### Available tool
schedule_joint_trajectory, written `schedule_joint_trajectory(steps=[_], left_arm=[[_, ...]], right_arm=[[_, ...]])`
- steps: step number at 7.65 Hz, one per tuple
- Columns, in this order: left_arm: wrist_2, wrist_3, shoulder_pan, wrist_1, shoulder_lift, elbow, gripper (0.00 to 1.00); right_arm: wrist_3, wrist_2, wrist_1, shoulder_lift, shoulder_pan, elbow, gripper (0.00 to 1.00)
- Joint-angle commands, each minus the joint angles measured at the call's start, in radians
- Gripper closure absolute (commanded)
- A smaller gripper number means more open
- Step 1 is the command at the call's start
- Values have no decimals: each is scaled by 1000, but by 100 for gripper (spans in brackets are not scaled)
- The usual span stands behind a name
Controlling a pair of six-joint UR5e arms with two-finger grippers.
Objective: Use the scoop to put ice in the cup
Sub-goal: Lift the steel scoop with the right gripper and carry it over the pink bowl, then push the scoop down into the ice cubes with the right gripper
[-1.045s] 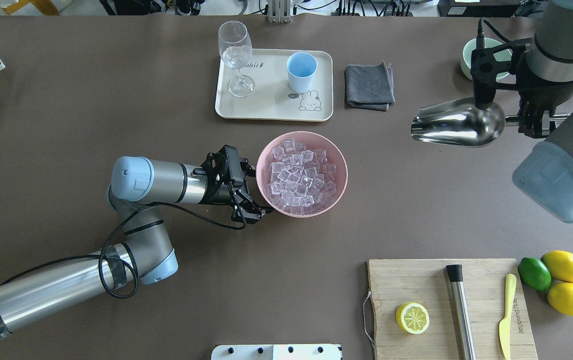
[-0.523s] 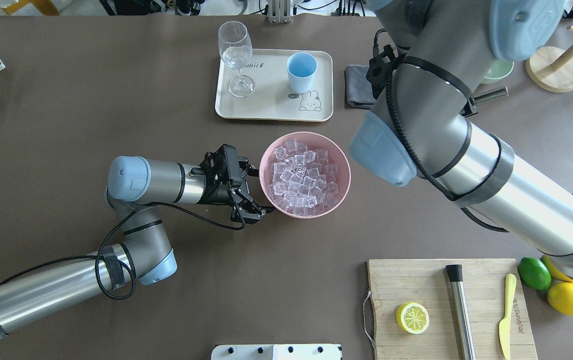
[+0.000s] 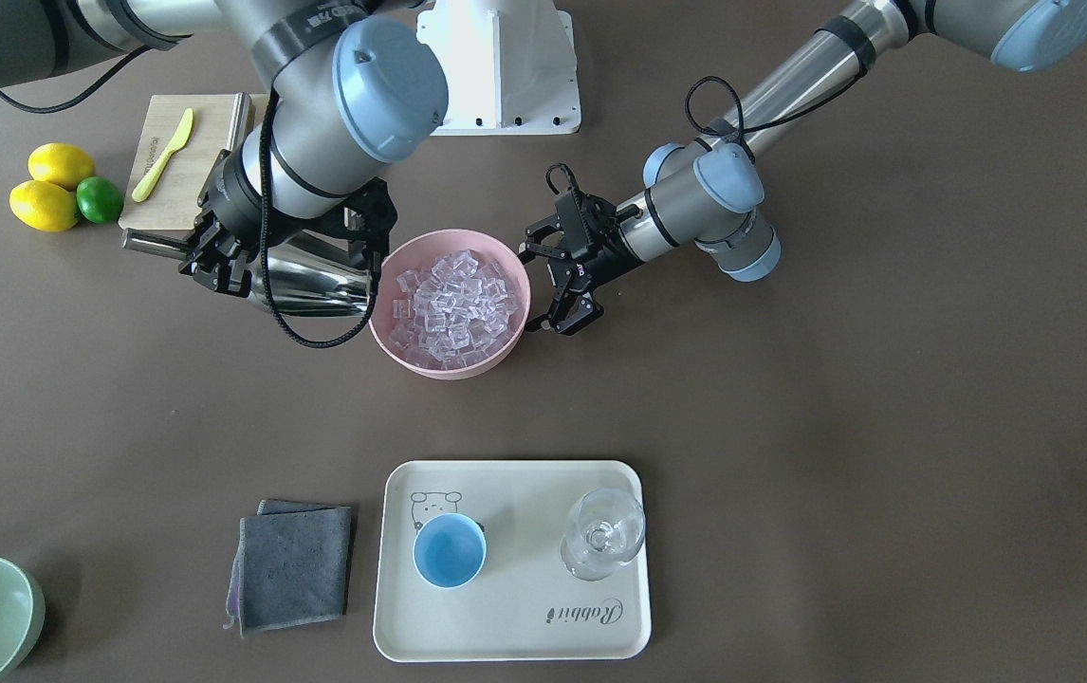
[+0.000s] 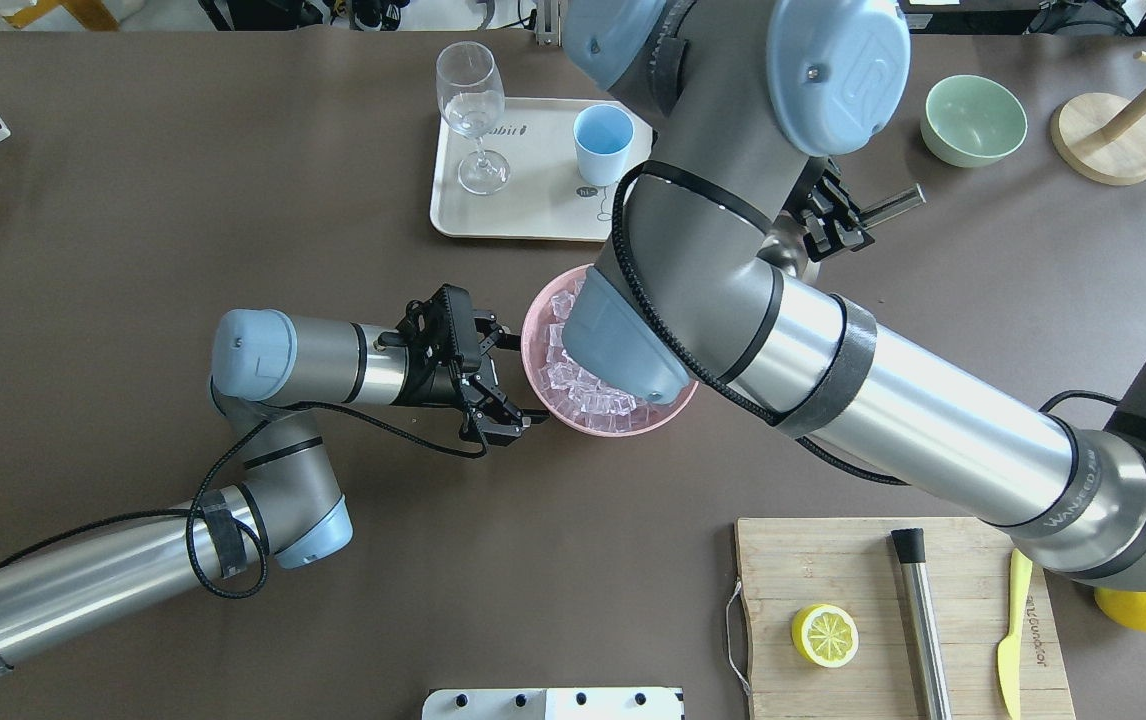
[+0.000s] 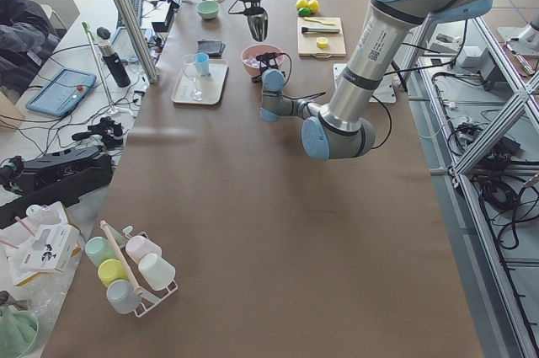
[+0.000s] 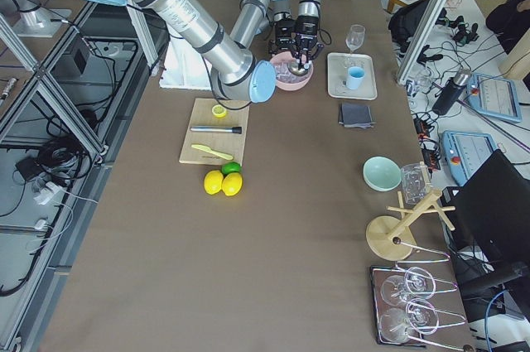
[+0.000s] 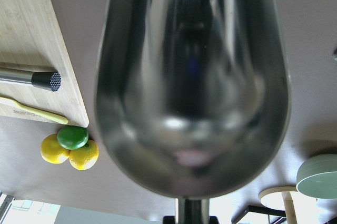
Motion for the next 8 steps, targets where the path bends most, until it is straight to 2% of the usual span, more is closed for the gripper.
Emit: schedule_joint_trajectory(steps=[1, 5, 8], left_arm=[[1, 0, -1, 1, 4, -2, 2], [1, 0, -1, 3, 4, -2, 2], [1, 0, -1, 3, 2, -2, 2]], right_arm=[[99, -32, -6, 21, -73, -52, 100], [108, -37, -7, -14, -86, -55, 100], [190, -26, 0, -16, -86, -90, 100]])
